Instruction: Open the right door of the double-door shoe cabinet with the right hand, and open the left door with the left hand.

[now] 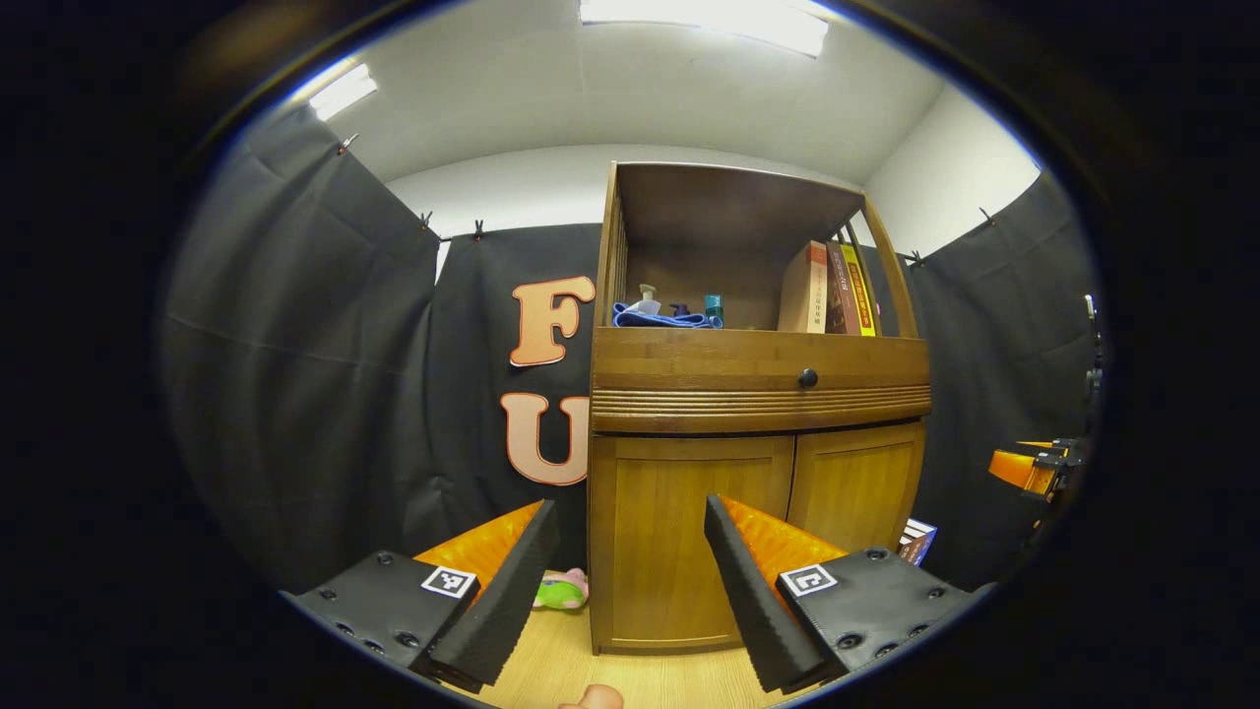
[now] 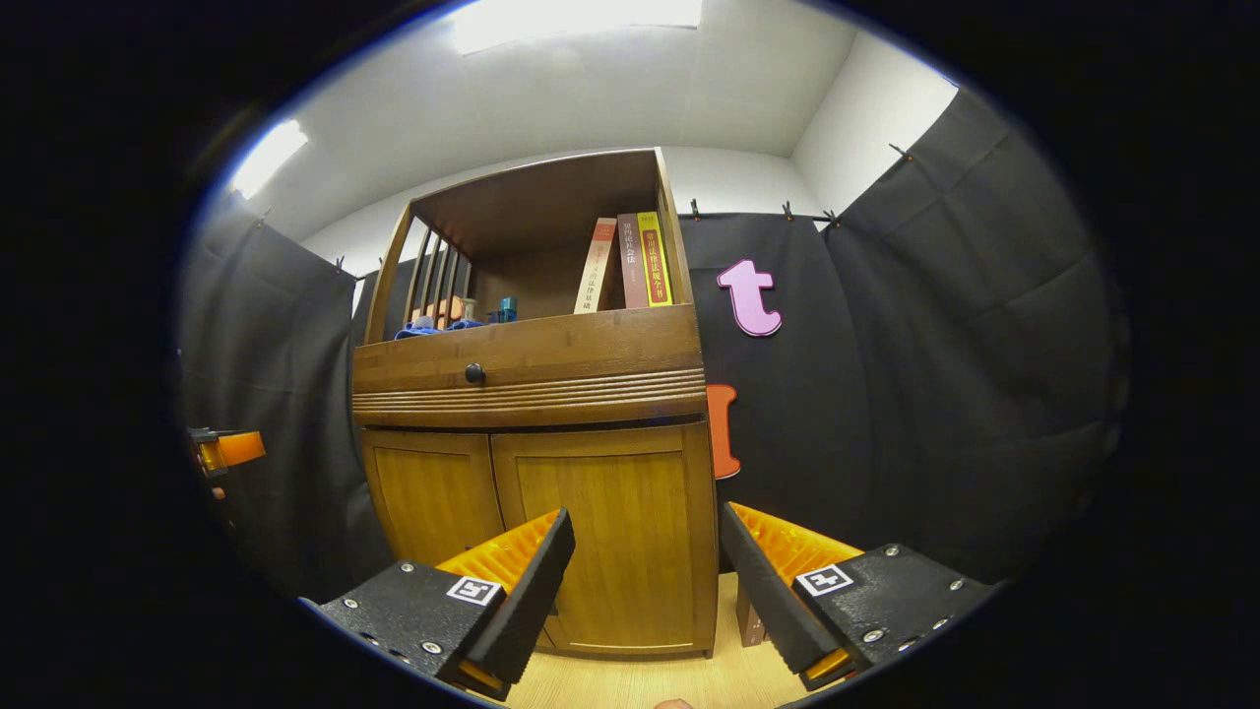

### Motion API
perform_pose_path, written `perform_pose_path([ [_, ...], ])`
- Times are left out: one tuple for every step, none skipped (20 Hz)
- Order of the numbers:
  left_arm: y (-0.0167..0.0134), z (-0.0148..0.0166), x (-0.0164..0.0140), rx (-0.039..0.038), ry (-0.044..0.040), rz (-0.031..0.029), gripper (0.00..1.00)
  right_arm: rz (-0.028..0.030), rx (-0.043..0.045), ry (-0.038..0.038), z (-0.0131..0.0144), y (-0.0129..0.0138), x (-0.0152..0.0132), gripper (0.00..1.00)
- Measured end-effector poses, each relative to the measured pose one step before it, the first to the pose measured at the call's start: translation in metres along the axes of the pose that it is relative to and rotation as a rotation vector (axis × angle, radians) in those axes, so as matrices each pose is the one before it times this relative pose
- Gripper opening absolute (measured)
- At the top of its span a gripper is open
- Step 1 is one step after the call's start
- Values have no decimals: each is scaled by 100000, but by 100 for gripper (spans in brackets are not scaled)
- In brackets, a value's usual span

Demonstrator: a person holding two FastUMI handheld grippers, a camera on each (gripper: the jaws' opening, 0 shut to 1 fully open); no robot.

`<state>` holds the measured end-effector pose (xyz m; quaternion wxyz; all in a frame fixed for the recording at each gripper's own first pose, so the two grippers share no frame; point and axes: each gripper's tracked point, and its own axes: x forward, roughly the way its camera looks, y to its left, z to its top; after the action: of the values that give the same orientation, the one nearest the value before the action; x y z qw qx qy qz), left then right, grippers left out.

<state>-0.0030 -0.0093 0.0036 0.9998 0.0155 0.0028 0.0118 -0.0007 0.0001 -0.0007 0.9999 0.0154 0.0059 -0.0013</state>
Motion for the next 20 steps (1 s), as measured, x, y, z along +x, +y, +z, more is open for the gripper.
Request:
perform_pose_path([
  [81, 125, 14, 228, -336, 438, 95, -272, -119, 80, -15, -63, -17, 100],
  [83, 134, -43, 149, -409, 270, 94, -20, 37, 129, -73, 11, -11, 100],
  [14, 63, -136, 117, -278, 22, 94, 101, 224, 56, 25, 67, -72, 100],
  [13, 28, -213, 73, -227, -75, 94, 224, 211, -52, -26, 95, -62, 100],
  [-21, 38, -47, 144, -161, -94, 95, 43, 27, -26, -12, 33, 10, 100],
  [47, -12, -130, 116, -92, 29, 96, -5, -177, -52, -16, 44, 20, 100],
  [-16, 28, -91, 40, 37, -56, 95, -67, -345, -65, -2, -25, 21, 100],
  [-23, -159, -156, -115, 253, -286, 96, -181, -336, -26, -96, -17, 67, 100],
  [-44, -142, -116, -397, 277, -437, 96, -97, -191, 177, -131, -10, -111, 100],
  [54, -40, -105, -392, 249, -549, 95, 223, -84, 475, -139, 68, 74, 100],
  [61, -108, -92, -195, 306, -476, 95, 441, 97, 558, -140, 180, -65, 100],
  [135, -56, -78, -25, 214, -159, 95, 450, 587, 293, -203, 203, 39, 100],
  [364, -55, 29, -7, 63, 288, 95, 780, 849, 205, -55, 335, 22, 100],
  [384, 37, 123, 159, 25, 537, 95, 756, 659, 392, -184, 319, 118, 93],
  [352, -25, -91, 239, 69, 713, 96, 618, 257, 561, -224, 235, -53, 100],
  [338, -31, -2, 283, 78, 810, 95, 593, -150, 291, -189, 275, 151, 100],
  [390, -93, 166, 495, 404, 891, 95, 23, -388, 162, -187, 40, 160, 100],
  [384, -218, 198, 153, 278, 885, 95, -46, -443, -74, -172, 133, 247, 93],
  [336, -73, 29, -256, 280, 736, 95, 499, -660, -153, -105, 173, 52, 94],
  [450, -229, 156, -202, 464, 719, 95, 902, -802, 251, -266, 314, 267, 100],
])
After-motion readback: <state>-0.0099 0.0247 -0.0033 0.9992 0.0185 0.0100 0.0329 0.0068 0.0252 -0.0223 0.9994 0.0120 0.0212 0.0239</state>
